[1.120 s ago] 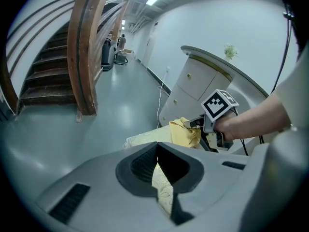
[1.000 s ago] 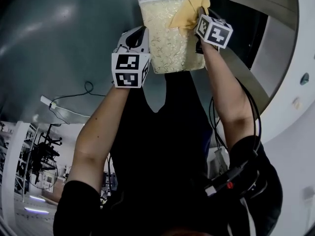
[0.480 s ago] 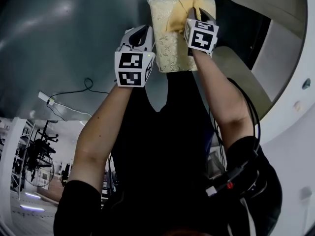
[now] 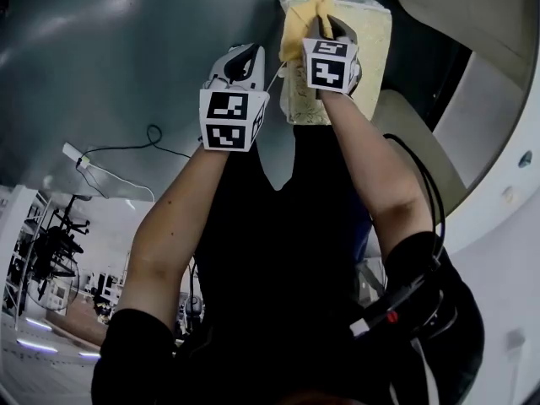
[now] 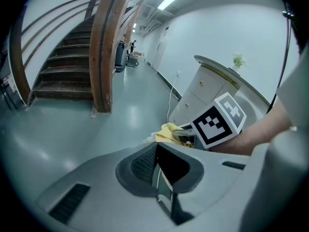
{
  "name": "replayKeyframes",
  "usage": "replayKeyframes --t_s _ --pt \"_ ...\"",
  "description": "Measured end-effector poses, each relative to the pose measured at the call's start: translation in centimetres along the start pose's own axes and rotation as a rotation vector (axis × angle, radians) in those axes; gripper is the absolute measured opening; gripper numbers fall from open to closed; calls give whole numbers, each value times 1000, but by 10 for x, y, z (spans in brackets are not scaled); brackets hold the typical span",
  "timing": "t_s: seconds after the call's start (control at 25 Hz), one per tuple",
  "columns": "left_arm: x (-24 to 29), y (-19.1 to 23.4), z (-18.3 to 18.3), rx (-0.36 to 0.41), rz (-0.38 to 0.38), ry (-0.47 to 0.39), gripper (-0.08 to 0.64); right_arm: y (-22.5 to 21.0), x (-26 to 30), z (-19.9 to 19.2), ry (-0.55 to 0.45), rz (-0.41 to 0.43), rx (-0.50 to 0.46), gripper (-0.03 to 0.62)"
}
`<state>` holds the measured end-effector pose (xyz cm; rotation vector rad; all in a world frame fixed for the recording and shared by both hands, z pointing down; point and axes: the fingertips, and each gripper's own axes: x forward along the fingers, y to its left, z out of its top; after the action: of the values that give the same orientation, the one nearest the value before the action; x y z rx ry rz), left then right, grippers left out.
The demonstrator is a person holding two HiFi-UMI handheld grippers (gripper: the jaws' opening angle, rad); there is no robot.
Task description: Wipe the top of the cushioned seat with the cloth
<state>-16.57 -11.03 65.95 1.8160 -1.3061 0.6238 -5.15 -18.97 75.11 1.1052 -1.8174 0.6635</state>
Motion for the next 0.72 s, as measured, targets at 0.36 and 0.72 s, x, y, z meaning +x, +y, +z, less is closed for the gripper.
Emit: replayKeyframes --t_s 0.36,0.72 --pt "-42 19 7 8 32 -22 5 73 -14 23 52 255 -84 60" --pt "-93 -38 50 90 -8 -101 5 34 -145 88 -140 314 -73 61"
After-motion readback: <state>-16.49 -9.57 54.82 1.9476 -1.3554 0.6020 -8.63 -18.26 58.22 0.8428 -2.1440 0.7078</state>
